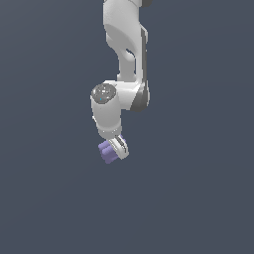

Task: Pick up the object and move it to a goal position.

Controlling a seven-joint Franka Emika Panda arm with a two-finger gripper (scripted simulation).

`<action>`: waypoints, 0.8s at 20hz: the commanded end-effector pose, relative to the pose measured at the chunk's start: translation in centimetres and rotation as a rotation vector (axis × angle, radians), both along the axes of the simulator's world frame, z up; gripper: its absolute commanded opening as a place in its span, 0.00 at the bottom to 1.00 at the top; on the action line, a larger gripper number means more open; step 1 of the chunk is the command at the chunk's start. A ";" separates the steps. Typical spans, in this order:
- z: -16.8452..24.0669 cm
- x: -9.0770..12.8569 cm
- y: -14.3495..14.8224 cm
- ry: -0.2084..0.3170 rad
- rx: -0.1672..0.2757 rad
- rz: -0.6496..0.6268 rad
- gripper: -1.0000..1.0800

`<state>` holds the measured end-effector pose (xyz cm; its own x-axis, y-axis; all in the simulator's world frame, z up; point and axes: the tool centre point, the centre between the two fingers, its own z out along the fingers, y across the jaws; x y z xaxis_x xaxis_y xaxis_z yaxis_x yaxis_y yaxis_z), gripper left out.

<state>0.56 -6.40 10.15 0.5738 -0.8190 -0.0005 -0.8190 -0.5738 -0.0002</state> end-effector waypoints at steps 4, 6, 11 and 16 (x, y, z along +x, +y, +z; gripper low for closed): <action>0.4 3.0 -1.8 -0.001 0.000 0.000 0.00; 0.5 4.1 -2.4 -0.001 0.000 0.000 0.00; 0.7 6.5 -3.7 -0.001 0.000 0.000 0.00; 0.9 8.7 -4.9 0.000 0.000 0.000 0.00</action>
